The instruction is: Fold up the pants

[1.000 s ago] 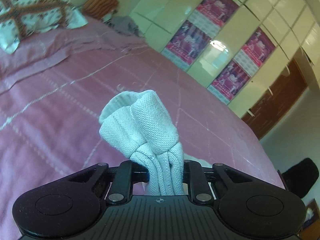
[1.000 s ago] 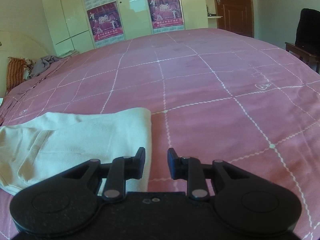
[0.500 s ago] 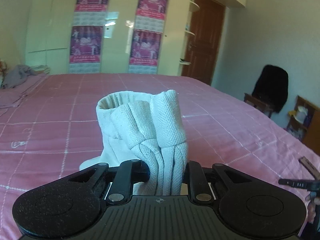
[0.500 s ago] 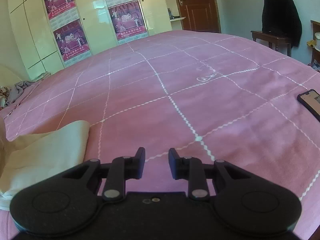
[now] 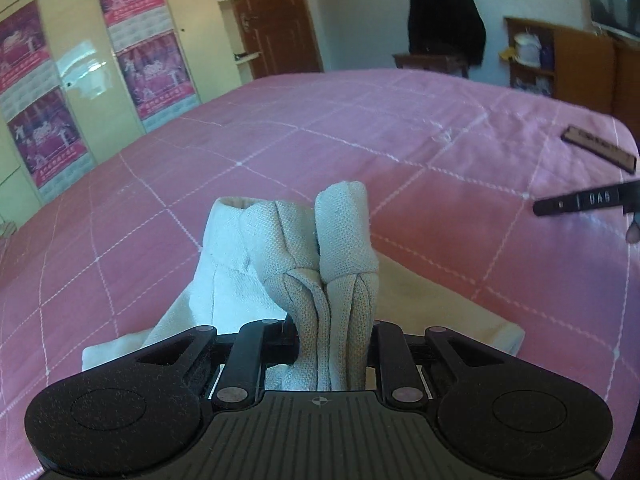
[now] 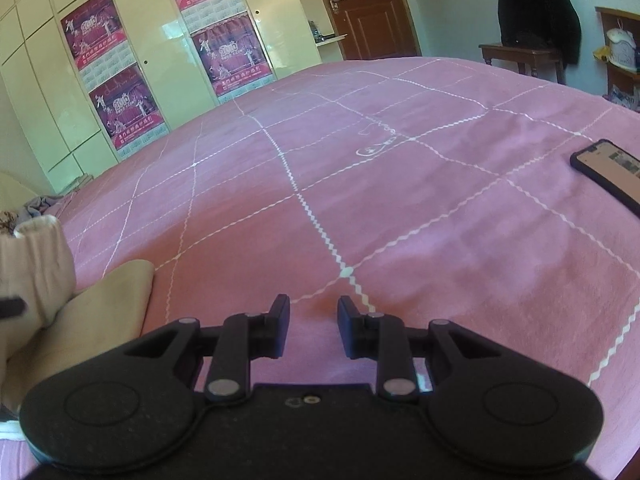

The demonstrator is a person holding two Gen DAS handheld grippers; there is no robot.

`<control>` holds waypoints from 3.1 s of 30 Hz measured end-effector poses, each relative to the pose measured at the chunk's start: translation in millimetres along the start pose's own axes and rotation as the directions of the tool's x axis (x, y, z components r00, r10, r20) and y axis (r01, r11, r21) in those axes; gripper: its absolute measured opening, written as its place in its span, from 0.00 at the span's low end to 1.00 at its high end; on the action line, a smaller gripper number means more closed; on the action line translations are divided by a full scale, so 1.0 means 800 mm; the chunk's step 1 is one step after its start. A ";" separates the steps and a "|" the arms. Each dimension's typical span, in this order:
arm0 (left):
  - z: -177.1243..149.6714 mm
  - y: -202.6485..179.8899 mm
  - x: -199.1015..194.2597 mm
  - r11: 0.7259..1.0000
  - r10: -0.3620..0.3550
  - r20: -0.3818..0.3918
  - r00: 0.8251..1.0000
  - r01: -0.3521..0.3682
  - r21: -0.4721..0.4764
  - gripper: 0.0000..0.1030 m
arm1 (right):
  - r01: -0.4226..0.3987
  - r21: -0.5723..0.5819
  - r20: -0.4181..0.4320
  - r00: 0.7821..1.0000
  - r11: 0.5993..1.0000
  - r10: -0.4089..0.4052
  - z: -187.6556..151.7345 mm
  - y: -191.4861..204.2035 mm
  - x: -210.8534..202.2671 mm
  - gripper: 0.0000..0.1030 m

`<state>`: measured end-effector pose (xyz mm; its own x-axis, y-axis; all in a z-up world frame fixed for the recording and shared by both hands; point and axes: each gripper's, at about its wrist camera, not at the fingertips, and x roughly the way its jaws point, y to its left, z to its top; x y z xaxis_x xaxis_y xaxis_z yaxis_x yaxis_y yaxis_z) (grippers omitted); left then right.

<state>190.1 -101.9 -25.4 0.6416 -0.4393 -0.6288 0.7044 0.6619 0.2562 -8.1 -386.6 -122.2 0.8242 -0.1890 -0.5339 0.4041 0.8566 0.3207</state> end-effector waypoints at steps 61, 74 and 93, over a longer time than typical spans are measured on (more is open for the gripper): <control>-0.238 0.078 -0.177 0.757 0.236 -0.040 0.971 -0.209 -0.620 0.69 | -0.246 0.179 -0.187 0.942 0.953 0.278 -0.072 0.174 0.015 0.25; -0.217 0.072 -0.222 0.737 0.298 -0.058 0.953 -0.268 -0.621 0.68 | -0.145 -0.192 -0.066 0.989 0.971 0.134 -0.056 0.196 -0.046 0.46; -0.100 0.063 -0.089 0.856 0.147 -0.073 0.986 -0.164 -0.490 0.68 | -0.122 -0.592 -0.106 0.992 0.796 0.074 -0.055 0.266 0.012 0.14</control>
<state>155.5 11.3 -26.8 0.7141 -0.2915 -0.6364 0.3489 0.9364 -0.0373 68.5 -184.8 -93.8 0.8050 -0.0735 -0.5887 -0.0141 0.9897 -0.1427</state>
